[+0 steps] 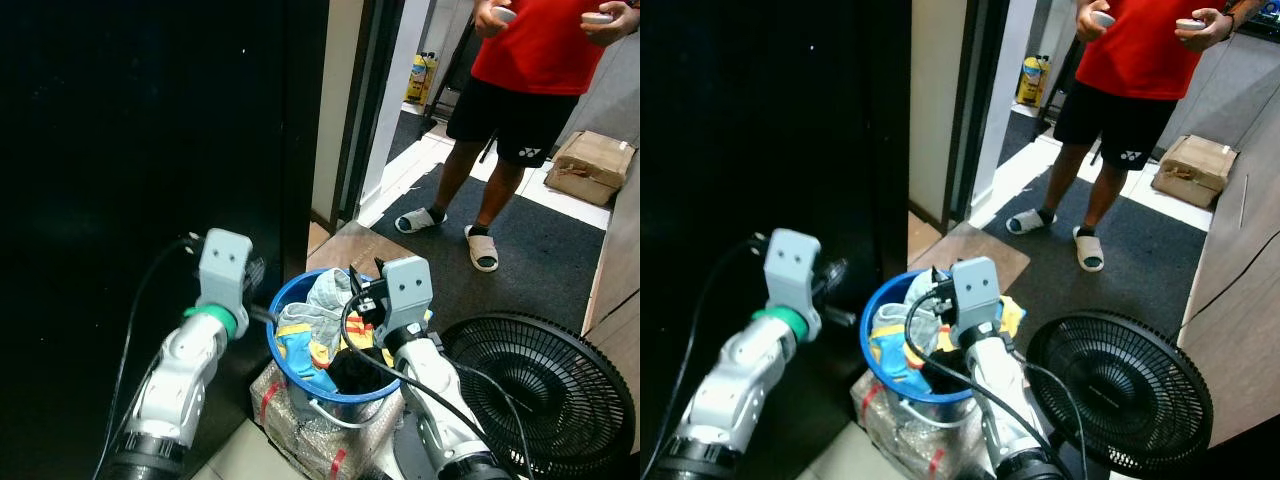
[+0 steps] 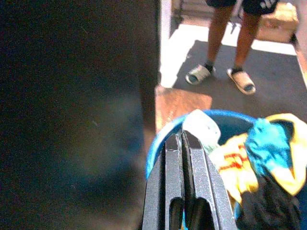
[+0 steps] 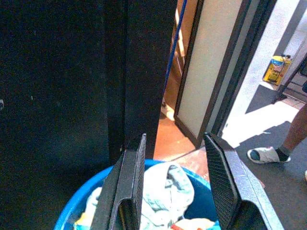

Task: Clothes washing

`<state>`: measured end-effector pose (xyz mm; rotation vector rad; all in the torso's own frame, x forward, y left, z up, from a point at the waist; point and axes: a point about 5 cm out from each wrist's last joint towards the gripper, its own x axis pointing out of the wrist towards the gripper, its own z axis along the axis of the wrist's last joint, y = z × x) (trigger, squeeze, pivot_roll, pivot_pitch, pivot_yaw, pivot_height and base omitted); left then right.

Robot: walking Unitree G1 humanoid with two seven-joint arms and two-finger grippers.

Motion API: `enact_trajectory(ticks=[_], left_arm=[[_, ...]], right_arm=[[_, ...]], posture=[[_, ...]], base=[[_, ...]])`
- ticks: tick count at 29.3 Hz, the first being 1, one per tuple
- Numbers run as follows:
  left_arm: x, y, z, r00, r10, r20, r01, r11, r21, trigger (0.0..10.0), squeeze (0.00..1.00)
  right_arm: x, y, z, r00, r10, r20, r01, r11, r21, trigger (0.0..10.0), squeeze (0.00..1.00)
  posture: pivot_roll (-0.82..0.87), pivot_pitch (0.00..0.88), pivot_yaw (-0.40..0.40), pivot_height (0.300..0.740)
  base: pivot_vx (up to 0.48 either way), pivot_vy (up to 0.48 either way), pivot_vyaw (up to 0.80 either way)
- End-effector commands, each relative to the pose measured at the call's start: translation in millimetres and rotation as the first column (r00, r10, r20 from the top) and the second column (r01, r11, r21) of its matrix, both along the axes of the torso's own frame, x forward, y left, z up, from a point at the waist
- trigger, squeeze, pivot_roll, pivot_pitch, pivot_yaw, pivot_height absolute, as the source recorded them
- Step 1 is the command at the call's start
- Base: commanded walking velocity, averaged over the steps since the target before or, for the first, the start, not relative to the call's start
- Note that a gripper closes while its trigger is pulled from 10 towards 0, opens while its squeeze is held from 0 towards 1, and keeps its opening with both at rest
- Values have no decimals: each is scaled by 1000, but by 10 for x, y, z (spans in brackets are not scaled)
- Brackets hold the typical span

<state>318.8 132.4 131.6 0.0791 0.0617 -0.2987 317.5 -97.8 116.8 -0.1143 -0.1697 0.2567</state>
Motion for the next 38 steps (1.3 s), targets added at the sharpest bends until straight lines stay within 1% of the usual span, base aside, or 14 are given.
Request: enact_trajectory(ticks=[1, 5, 10, 11, 14, 16, 17, 18, 19, 20, 22, 24, 26, 38], left_arm=[[-59, -77, -109, 999, -28, -27, 29, 999, 15, 10000, 0], [-77, -124, -166, 999, -26, -37, 27, 999, 19, 10000, 0], [-68, -157, -236, 999, -12, -47, 14, 999, 33, 10000, 0], [-65, -180, -296, 998, -14, -57, 16, 999, 48, 10000, 0], [-65, -194, -334, 998, -16, -64, 19, 998, 59, 10000, 0], [-74, -233, -351, 997, -30, -68, 34, 998, 60, 10000, 0], [-82, -285, -355, 997, -43, -67, 47, 997, 55, 10000, 0], [-82, -285, -355, 997, -43, -67, 47, 997, 55, 10000, 0], [-92, -343, -347, 996, -57, -64, 60, 997, 45, 10000, 0], [-92, -343, -347, 996, -57, -64, 60, 997, 45, 10000, 0], [-120, -440, -343, 995, -82, -62, 84, 996, 30, 10000, 0], [-120, -440, -343, 995, -82, -62, 84, 996, 30, 10000, 0], [-140, -497, -355, 993, -96, -62, 98, 995, 25, 10000, 0], [-128, -523, -370, 993, -100, -55, 102, 994, 26, 10000, 0]], right_arm=[[-42, -67, -145, 999, -18, -35, 17, 999, -33, 10000, 0], [-52, -115, -203, 998, -29, -54, 26, 999, -46, 10000, 0], [-41, -132, -199, 998, -32, -55, 29, 998, -50, 10000, 0], [-8, -102, -161, 999, -23, -49, 21, 999, -50, 10000, 0], [16, -77, -133, 999, -16, -43, 14, 999, -50, 10000, 0], [43, -49, -97, 999, -9, -38, 8, 999, -39, 10000, 0], [61, -31, -75, 999, -11, -33, 10, 999, -38, 10000, 0], [61, -31, -75, 999, -11, -33, 10, 999, -38, 10000, 0], [68, -24, -72, 999, -15, -36, 14, 999, -40, 10000, 0], [68, -24, -72, 999, -15, -36, 14, 999, -40, 10000, 0], [58, -15, -78, 999, -13, -34, 12, 999, -42, 10000, 0], [58, -15, -78, 999, -13, -34, 12, 999, -42, 10000, 0], [58, -27, -74, 1000, -10, -29, 9, 999, -45, 10000, 0], [111, -53, 18, 1000, -13, -2, 13, 999, -37, 10000, 0]], posture=[[117, 41, 18, 740], [120, 53, 18, 740], [121, 66, 19, 740], [114, 89, 16, 740], [114, 89, 16, 740], [119, 96, 10, 740], [120, 100, 1, 740], [120, 100, 1, 740], [121, 104, -5, 735], [121, 104, -5, 735], [119, 107, -9, 725], [119, 107, -9, 725], [112, 110, -11, 715], [115, 108, -11, 675]], base=[[0, 0, 0], [0, 0, 0], [0, 0, 0], [0, 0, 0], [0, 0, 0], [0, 0, 0], [0, 0, 0], [0, 0, 0], [0, 0, 0], [0, 0, 0], [0, 0, 0], [0, 0, 0], [0, 0, 0], [0, 0, 0]])
